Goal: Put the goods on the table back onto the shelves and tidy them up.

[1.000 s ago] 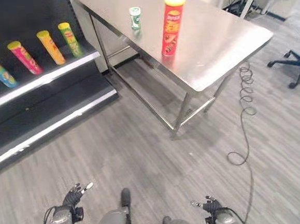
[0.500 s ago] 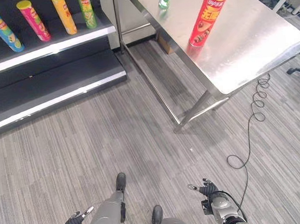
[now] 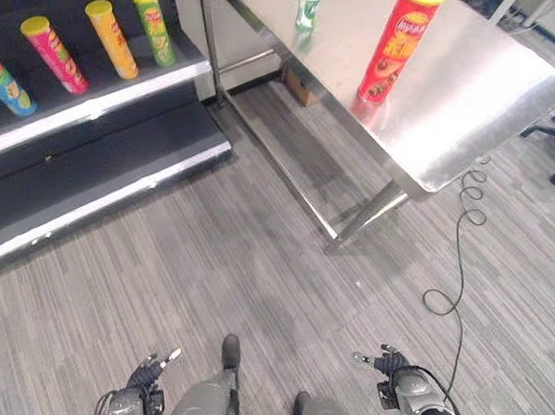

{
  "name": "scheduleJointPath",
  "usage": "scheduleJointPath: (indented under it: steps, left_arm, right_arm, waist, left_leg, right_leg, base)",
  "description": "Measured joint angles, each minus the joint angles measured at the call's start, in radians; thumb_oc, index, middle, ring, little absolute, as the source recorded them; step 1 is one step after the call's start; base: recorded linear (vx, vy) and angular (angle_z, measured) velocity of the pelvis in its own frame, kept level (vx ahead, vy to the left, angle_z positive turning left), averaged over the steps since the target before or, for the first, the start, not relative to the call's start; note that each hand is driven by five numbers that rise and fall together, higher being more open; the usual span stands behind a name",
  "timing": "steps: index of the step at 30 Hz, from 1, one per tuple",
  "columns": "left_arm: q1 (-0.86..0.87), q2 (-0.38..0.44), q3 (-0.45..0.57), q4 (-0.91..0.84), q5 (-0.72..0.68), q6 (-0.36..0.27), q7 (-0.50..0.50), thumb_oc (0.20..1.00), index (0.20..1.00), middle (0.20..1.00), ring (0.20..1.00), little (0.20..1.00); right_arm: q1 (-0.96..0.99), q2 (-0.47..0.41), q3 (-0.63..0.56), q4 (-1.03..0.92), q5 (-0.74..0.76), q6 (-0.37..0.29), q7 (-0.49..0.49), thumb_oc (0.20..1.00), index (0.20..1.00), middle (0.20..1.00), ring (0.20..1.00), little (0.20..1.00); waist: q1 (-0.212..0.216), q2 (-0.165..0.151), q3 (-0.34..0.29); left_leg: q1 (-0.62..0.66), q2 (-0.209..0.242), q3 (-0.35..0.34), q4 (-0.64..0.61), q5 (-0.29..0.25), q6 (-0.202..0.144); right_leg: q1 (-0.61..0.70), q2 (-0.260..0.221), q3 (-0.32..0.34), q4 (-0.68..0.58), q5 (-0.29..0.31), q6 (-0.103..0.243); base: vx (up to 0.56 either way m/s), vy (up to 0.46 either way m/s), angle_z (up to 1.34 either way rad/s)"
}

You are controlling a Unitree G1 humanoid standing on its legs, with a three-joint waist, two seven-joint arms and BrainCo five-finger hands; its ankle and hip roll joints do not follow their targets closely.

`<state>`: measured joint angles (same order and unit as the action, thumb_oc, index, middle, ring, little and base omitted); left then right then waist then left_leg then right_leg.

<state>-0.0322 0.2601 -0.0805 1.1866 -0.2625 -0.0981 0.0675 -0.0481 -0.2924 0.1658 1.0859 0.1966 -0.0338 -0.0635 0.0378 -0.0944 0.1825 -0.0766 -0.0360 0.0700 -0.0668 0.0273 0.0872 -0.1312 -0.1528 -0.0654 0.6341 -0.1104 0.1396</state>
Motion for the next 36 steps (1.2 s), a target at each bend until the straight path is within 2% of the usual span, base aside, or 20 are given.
scheduleJointPath:
  steps: [2, 3, 4, 7, 9, 11, 12, 15, 17, 18, 20, 23, 24, 27, 28, 29, 31, 33, 34, 36]
  left_arm:
    - [0.013, 0.016, -0.023, -0.008, 0.002, -0.001, 0.001, 1.0, 1.0, 1.0, 1.0, 1.0]
    - [0.009, 0.023, -0.031, -0.015, 0.002, 0.0, 0.001, 1.0, 1.0, 1.0, 1.0, 1.0]
    - [0.007, 0.025, -0.032, -0.016, 0.002, 0.0, 0.0, 1.0, 1.0, 1.0, 1.0, 1.0]
    - [0.002, 0.017, -0.031, -0.012, 0.002, 0.0, -0.001, 1.0, 1.0, 1.0, 1.0, 1.0]
    - [-0.005, 0.025, -0.03, -0.019, 0.003, -0.005, -0.001, 1.0, 1.0, 1.0, 1.0, 1.0]
    - [-0.007, 0.023, -0.025, 0.007, 0.01, -0.005, -0.001, 1.0, 1.0, 1.0, 1.0, 1.0]
    - [0.006, 0.017, -0.026, -0.001, 0.011, -0.002, -0.005, 1.0, 1.0, 1.0, 1.0, 1.0]
    - [0.045, 0.003, -0.042, -0.026, 0.034, -0.001, -0.006, 1.0, 1.0, 1.0, 1.0, 1.0]
    - [0.061, 0.002, -0.065, -0.036, 0.049, -0.001, -0.007, 1.0, 1.0, 1.0, 1.0, 1.0]
    - [0.06, -0.003, -0.069, -0.033, 0.05, -0.001, -0.007, 1.0, 1.0, 1.0, 1.0, 1.0]
    - [0.049, -0.007, -0.067, -0.04, 0.05, -0.003, -0.007, 1.0, 1.0, 1.0, 1.0, 1.0]
    - [0.015, -0.004, -0.072, -0.054, 0.05, -0.008, -0.008, 1.0, 1.0, 1.0, 1.0, 1.0]
    - [-0.009, -0.003, -0.071, -0.056, 0.05, -0.011, -0.008, 1.0, 1.0, 1.0, 1.0, 1.0]
    - [-0.014, -0.002, -0.072, -0.053, 0.05, -0.012, -0.009, 1.0, 1.0, 1.0, 1.0, 1.0]
    - [-0.015, -0.002, -0.07, -0.051, 0.05, -0.011, -0.01, 1.0, 1.0, 1.0, 1.0, 1.0]
    - [-0.02, 0.005, -0.071, -0.05, 0.05, -0.01, -0.011, 1.0, 1.0, 1.0, 1.0, 1.0]
    - [-0.01, -0.005, -0.068, -0.046, 0.05, -0.01, -0.014, 1.0, 1.0, 1.0, 1.0, 1.0]
    - [0.0, -0.018, -0.07, -0.033, 0.05, -0.006, -0.015, 1.0, 1.0, 1.0, 1.0, 1.0]
    - [0.004, -0.02, -0.072, -0.033, 0.05, -0.001, -0.018, 1.0, 1.0, 1.0, 1.0, 1.0]
    - [-0.014, -0.007, -0.08, -0.034, 0.05, 0.0, -0.018, 1.0, 1.0, 1.0, 1.0, 1.0]
  right_arm:
    - [0.019, 0.0, 0.0, -0.026, 0.001, -0.002, 0.0, 1.0, 1.0, 1.0, 1.0, 1.0]
    - [0.017, -0.003, 0.0, -0.049, 0.001, 0.001, -0.001, 1.0, 1.0, 1.0, 1.0, 1.0]
    - [0.02, -0.004, -0.003, -0.062, 0.001, -0.003, -0.001, 1.0, 1.0, 1.0, 1.0, 1.0]
    - [0.012, -0.013, 0.001, -0.096, 0.002, -0.015, -0.003, 1.0, 1.0, 1.0, 1.0, 1.0]
    - [0.022, -0.011, 0.006, -0.102, 0.002, -0.015, -0.004, 1.0, 1.0, 1.0, 1.0, 1.0]
    - [0.02, -0.012, 0.003, -0.086, 0.002, -0.017, -0.015, 1.0, 1.0, 1.0, 1.0, 1.0]
    - [0.046, -0.012, -0.011, -0.084, 0.001, -0.012, -0.022, 1.0, 1.0, 1.0, 1.0, 1.0]
    - [0.071, -0.013, -0.04, -0.011, 0.0, -0.012, -0.025, 1.0, 1.0, 1.0, 1.0, 1.0]
    - [0.086, -0.019, -0.06, 0.038, 0.0, -0.007, -0.039, 1.0, 1.0, 1.0, 1.0, 1.0]
    - [0.086, -0.023, -0.076, 0.055, 0.0, -0.007, -0.04, 1.0, 1.0, 1.0, 1.0, 1.0]
    - [0.077, -0.03, -0.079, 0.075, 0.0, 0.001, -0.042, 1.0, 1.0, 1.0, 1.0, 1.0]
    - [0.071, -0.049, -0.08, 0.071, -0.001, -0.004, -0.042, 1.0, 1.0, 1.0, 1.0, 1.0]
    - [0.07, -0.061, -0.079, 0.07, 0.0, -0.001, -0.041, 1.0, 1.0, 1.0, 1.0, 1.0]
    - [0.074, -0.065, -0.08, 0.074, -0.001, 0.001, -0.04, 1.0, 1.0, 1.0, 1.0, 1.0]
    - [0.078, -0.053, -0.079, 0.079, -0.001, 0.001, -0.037, 1.0, 1.0, 1.0, 1.0, 1.0]
    - [0.089, -0.036, -0.078, 0.097, -0.001, 0.002, -0.035, 1.0, 1.0, 1.0, 1.0, 1.0]
    - [0.091, -0.042, -0.082, 0.111, -0.002, 0.003, -0.034, 1.0, 1.0, 1.0, 1.0, 1.0]
    - [0.08, -0.053, -0.079, 0.127, -0.001, 0.002, -0.037, 1.0, 1.0, 1.0, 1.0, 1.0]
    - [0.067, -0.049, -0.077, 0.14, -0.001, 0.001, -0.037, 1.0, 1.0, 1.0, 1.0, 1.0]
    - [0.046, -0.033, -0.066, 0.149, -0.001, 0.009, -0.037, 1.0, 1.0, 1.0, 1.0, 1.0]
  waist:
    - [-0.004, 0.009, -0.011]
    - [-0.006, 0.027, -0.008]
    - [-0.012, 0.036, -0.003]
    - [-0.038, 0.102, 0.027]
    - [-0.055, 0.077, 0.028]
    - [-0.068, 0.061, 0.025]
    - [-0.083, 0.033, 0.029]
    - [-0.09, 0.035, 0.009]
    - [-0.089, 0.03, -0.002]
    - [-0.092, 0.045, -0.009]
    - [-0.085, 0.047, -0.006]
    - [-0.093, 0.045, -0.005]
    - [-0.091, 0.059, 0.001]
    - [-0.118, 0.07, 0.005]
    - [-0.115, 0.077, 0.01]
    - [-0.117, 0.048, 0.016]
    - [-0.117, 0.042, 0.025]
    - [-0.107, 0.035, 0.042]
    - [-0.091, 0.037, 0.049]
    - [-0.09, 0.021, 0.058]
  left_leg:
    - [0.036, -0.014, -0.002, 0.0, -0.004, 0.024]
    - [0.046, -0.019, -0.02, 0.002, -0.031, 0.054]
    - [0.06, -0.015, -0.024, -0.001, -0.026, 0.048]
    - [0.134, 0.01, -0.045, -0.023, -0.04, 0.039]
    - [0.17, -0.023, -0.056, -0.023, -0.064, 0.023]
    - [0.197, -0.037, -0.081, -0.019, -0.111, 0.028]
    - [0.239, -0.06, -0.095, -0.023, -0.114, 0.033]
    - [0.293, -0.057, -0.132, -0.023, -0.169, 0.024]
    - [0.345, -0.049, -0.143, -0.022, -0.197, -0.02]
    - [0.351, -0.035, -0.145, -0.012, -0.205, -0.034]
    - [0.315, -0.034, -0.137, 0.074, -0.224, -0.066]
    - [0.248, 0.008, -0.131, 0.073, -0.24, -0.098]
    - [0.206, 0.063, -0.134, 0.057, -0.205, -0.108]
    - [0.233, 0.081, -0.139, 0.056, -0.202, -0.123]
    - [0.219, 0.092, -0.137, 0.105, -0.218, -0.151]
    - [0.168, 0.067, -0.135, 0.231, -0.232, -0.173]
    - [0.071, 0.049, -0.124, 0.468, -0.24, -0.21]
    - [-0.075, 0.061, -0.079, 0.758, -0.185, -0.266]
    - [-0.122, 0.095, -0.036, 0.804, -0.176, -0.249]
    - [-0.13, 0.144, -0.031, 0.566, -0.17, -0.241]
  right_leg:
    - [-0.066, -0.035, 0.012, 0.117, -0.004, -0.002]
    - [-0.098, -0.033, 0.011, 0.112, -0.011, -0.002]
    - [-0.11, -0.033, 0.005, 0.07, -0.034, -0.006]
    - [-0.114, 0.039, -0.007, -0.304, -0.048, -0.026]
    - [-0.186, 0.054, 0.002, -0.376, 0.008, -0.019]
    - [-0.193, 0.111, 0.058, -0.596, 0.063, 0.037]
    - [-0.211, 0.116, 0.014, -0.619, 0.1, -0.002]
    - [-0.195, 0.118, -0.097, -0.543, 0.132, -0.049]
    - [-0.134, 0.131, -0.09, -0.588, 0.266, -0.121]
    - [-0.105, 0.148, -0.096, -0.625, 0.306, -0.166]
    - [-0.042, 0.155, -0.088, -0.708, 0.338, -0.202]
    - [-0.007, 0.152, -0.101, -0.732, 0.312, -0.209]
    - [0.01, 0.172, -0.112, -0.732, 0.295, -0.201]
    - [0.054, 0.182, -0.125, -0.734, 0.255, -0.171]
    - [0.067, 0.2, -0.132, -0.732, 0.231, -0.166]
    - [0.078, 0.173, -0.125, -0.737, 0.228, -0.167]
    - [0.103, 0.157, -0.125, -0.738, 0.215, -0.176]
    - [0.122, 0.15, -0.114, -0.737, 0.205, -0.194]
    - [0.134, 0.151, -0.093, -0.737, 0.199, -0.202]
    - [0.136, 0.136, -0.074, -0.737, 0.195, -0.204]
  base:
    - [0.3, 0.114, 0.14]
    - [0.4, 0.089, 0.05]
    - [0.28, 0.014, 0.12]
    - [0.22, -0.01, 0.25]
    - [0.34, 0.006, 0.35]
    - [0.21, -0.02, 0.36]
    - [0.32, -0.067, 0.57]
    - [0.19, -0.065, 0.39]
    - [0.22, -0.108, 0.25]
    - [0.11, -0.065, 0.19]
    - [0.18, -0.123, 0.04]
    - [0.12, -0.096, 0.13]
    - [0.14, -0.107, 0.04]
    - [0.13, -0.113, 0.19]
    - [0.09, -0.151, 0.26]
    - [0.02, -0.089, 0.18]
    - [0.03, -0.06, 0.16]
    - [0.12, 0.053, -0.14]
    - [0.21, 0.168, -0.26]
    - [0.22, 0.209, -0.23]
